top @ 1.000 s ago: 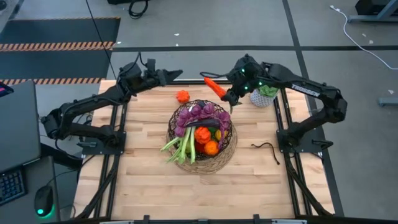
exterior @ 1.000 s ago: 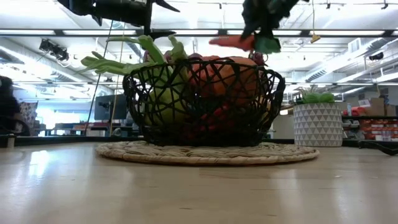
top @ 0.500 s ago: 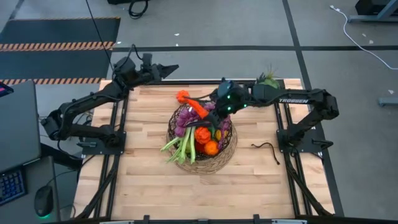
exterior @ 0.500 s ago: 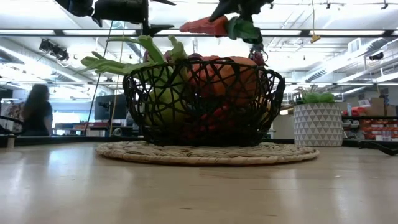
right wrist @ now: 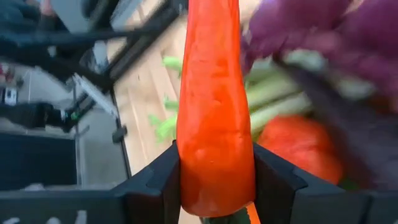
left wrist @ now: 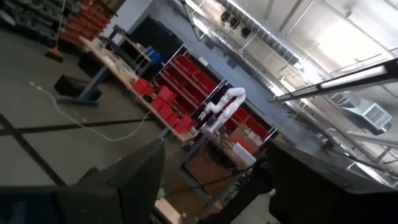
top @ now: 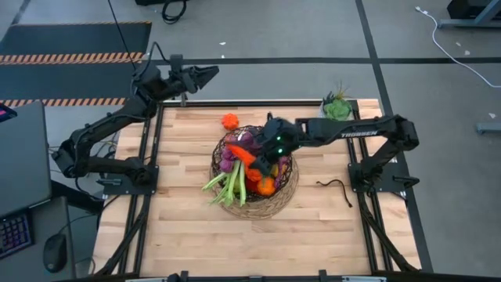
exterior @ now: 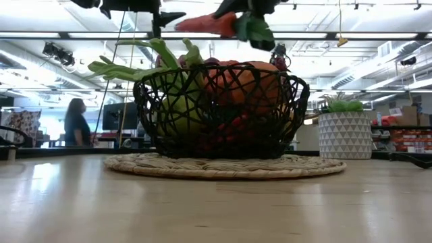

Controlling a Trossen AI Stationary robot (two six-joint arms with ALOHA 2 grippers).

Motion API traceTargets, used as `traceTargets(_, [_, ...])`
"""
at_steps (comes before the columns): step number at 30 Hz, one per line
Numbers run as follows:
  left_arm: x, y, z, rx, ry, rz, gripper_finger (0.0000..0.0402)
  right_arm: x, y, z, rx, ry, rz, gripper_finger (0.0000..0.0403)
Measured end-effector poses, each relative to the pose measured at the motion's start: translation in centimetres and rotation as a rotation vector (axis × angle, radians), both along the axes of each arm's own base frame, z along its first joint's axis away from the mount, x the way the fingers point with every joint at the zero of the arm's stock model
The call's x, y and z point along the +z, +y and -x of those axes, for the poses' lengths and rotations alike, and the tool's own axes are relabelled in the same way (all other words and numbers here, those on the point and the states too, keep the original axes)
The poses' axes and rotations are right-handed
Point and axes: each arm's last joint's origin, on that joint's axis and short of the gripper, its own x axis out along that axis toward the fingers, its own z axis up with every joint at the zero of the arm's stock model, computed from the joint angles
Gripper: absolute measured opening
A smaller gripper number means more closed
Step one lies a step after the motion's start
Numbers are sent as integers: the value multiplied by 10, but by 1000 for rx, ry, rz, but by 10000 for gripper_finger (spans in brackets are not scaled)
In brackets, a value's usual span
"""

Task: Build produce basket
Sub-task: Put the orange carrot into the black basket, then put the orange squash into the black basket

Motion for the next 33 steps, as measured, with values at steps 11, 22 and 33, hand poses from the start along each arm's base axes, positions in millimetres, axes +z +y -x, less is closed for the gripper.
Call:
traceTargets(11, [-5, -1, -2, -70, 52, -1, 286, -14, 15, -8, 14, 51, -33, 158])
traceTargets(22, [-33, 14, 6, -9, 278, 129, 286, -14, 21, -7, 3, 67, -66, 221])
traceTargets(33, [-66, 29, 14, 7, 490, 289, 286, -14, 5, -7, -31, 81, -140, 292])
